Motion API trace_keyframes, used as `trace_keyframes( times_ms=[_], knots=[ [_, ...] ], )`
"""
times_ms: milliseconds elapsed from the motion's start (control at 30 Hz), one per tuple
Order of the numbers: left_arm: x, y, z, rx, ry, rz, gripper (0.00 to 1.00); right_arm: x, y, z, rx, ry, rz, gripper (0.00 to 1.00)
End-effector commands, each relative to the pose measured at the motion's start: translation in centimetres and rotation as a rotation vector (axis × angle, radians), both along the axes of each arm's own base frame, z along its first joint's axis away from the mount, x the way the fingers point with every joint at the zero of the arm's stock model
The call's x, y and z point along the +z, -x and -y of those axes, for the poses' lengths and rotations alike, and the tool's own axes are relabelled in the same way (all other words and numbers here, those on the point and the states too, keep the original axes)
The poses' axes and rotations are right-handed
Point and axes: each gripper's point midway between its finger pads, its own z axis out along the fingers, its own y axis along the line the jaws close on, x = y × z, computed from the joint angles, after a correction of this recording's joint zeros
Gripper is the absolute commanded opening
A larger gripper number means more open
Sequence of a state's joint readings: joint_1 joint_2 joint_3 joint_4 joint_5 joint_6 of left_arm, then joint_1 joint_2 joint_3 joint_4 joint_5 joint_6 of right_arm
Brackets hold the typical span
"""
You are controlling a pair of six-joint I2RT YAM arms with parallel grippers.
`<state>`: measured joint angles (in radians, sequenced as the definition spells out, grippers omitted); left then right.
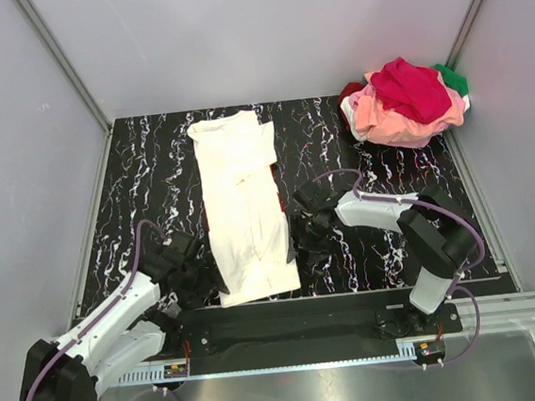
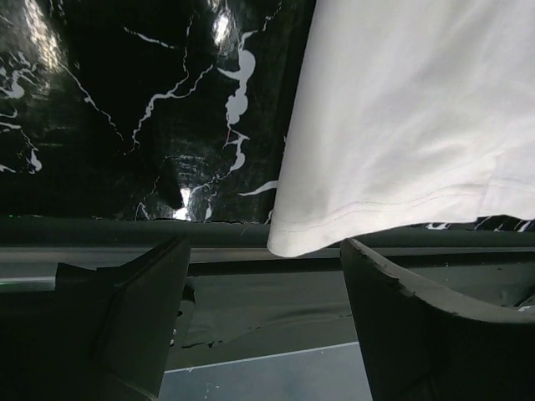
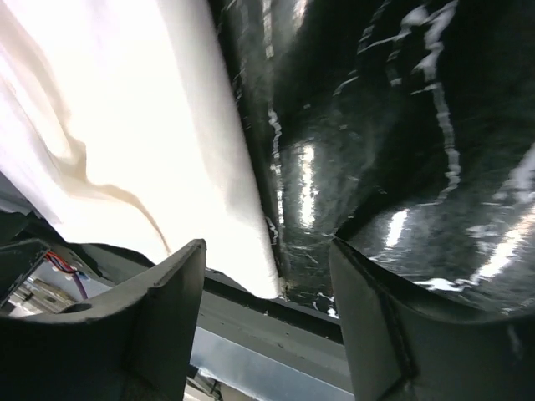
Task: Fold and stack the t-shirts
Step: Fold the tshirt
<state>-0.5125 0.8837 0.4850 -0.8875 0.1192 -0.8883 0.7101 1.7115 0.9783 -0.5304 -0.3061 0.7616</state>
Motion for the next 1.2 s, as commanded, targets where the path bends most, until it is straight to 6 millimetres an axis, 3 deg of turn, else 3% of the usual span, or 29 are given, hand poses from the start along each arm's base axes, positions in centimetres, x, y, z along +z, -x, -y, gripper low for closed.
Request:
trace_keyframes(
  times_ms=[0, 133, 433, 600, 633, 767, 900, 933, 1067, 1167],
  knots=[
    [0.0, -1.4, 1.0, 0.058, 0.016, 0.054, 0.77, -0.2, 0.7, -1.9, 0.001, -0.040, 0.000, 0.64],
    [-1.0, -1.2, 1.4, 0.069, 0.031, 0.045, 0.75, -0.6, 2.5, -3.0, 0.034, -0.031, -0.009, 0.56],
    [-2.3, -1.1, 1.8, 0.062, 0.036, 0.043, 0.70, -0.1, 4.4, -2.0, 0.012, -0.007, -0.003, 0.38],
    [-2.7, -1.5, 2.1, 0.073, 0.046, 0.060, 0.62, -0.6, 5.1, -2.1, 0.010, -0.012, -0.010, 0.29],
    [-2.6, -1.6, 2.2, 0.072, 0.050, 0.067, 0.58, -0.7, 5.1, -2.2, 0.012, -0.015, -0.009, 0.22],
    [-1.7, -3.1, 3.4, 0.063, 0.099, 0.132, 0.47, -0.8, 5.0, -2.4, 0.011, -0.025, -0.002, 0.06],
    [-0.4, -4.2, 4.5, 0.038, 0.118, 0.197, 0.05, -0.2, 4.9, -2.3, 0.000, -0.036, 0.017, 0.00],
    [-0.2, -4.2, 4.5, 0.038, 0.115, 0.198, 0.00, 0.0, 4.9, -2.1, 0.000, -0.035, 0.022, 0.00],
    [1.4, -3.0, 4.0, 0.046, 0.104, 0.174, 0.00, 2.8, 5.8, -1.0, -0.010, -0.033, 0.047, 0.00],
    [4.5, -3.0, 3.5, 0.053, 0.119, 0.225, 0.00, 5.0, 6.0, -0.5, -0.028, -0.055, 0.076, 0.00]
  ],
)
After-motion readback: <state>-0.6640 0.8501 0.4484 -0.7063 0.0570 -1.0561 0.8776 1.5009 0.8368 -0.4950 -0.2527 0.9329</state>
